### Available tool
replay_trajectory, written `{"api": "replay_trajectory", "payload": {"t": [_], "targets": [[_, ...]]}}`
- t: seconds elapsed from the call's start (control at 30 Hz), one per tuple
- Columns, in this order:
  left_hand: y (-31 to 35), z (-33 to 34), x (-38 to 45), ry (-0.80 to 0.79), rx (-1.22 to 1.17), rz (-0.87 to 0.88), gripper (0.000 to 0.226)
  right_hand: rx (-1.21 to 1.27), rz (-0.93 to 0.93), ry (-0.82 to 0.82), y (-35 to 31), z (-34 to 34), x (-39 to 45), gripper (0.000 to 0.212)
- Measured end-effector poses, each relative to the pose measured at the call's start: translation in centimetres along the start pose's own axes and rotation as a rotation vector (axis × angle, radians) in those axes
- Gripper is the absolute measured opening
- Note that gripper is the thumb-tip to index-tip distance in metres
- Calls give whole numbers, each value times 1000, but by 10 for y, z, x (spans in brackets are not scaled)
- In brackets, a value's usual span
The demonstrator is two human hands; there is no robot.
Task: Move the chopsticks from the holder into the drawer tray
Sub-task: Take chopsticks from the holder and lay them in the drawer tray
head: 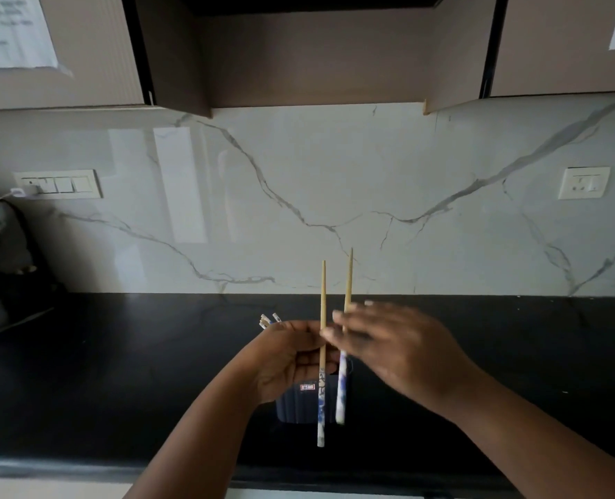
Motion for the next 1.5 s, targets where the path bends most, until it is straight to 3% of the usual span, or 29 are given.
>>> {"api": "replay_trajectory", "payload": {"t": [0.17, 0.43, 0.57, 0.67, 0.73, 0.8, 0.87, 0.93, 1.13, 1.5], "targets": [[3, 9, -4, -65, -71, -2, 33, -70, -158, -78, -24, 25, -36, 30], [-10, 18, 5, -55, -74, -38, 27, -43, -89, -101, -29, 42, -42, 28], [-13, 16, 7, -46, -72, -54, 38, -53, -15, -108, -26, 45, -40, 30], [-15, 7, 10, 17, -117, -34, 33, 73, 278, -56, -11, 45, -41, 45], [-17, -1, 11, 75, -184, -16, 22, 450, 757, -53, 9, 59, -60, 57], [-19, -9, 11, 144, -238, -4, 16, 953, 1273, -120, 1, 89, -89, 41], [-20, -16, 11, 194, -246, 17, 14, 1260, 1548, -178, -25, 110, -103, 16], [-23, -19, 11, 225, -242, 24, 13, 1325, 1608, -181, -37, 115, -104, 6], [-24, -24, 10, 262, -247, 44, 13, 1356, 1692, -102, -42, 119, -103, 6], [-18, -23, 9, 269, -226, 53, 12, 1516, 1698, -87, -39, 116, -91, 12]]}}
Point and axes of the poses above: each hand's wrist, its own x-axis towards the middle knuckle, its own z-axis out of the palm, y = z × x, the point moved 9 cm from there along x, towards the middle knuckle, and after that the axes turned 7 degrees about -z, right-handed, at the moved point
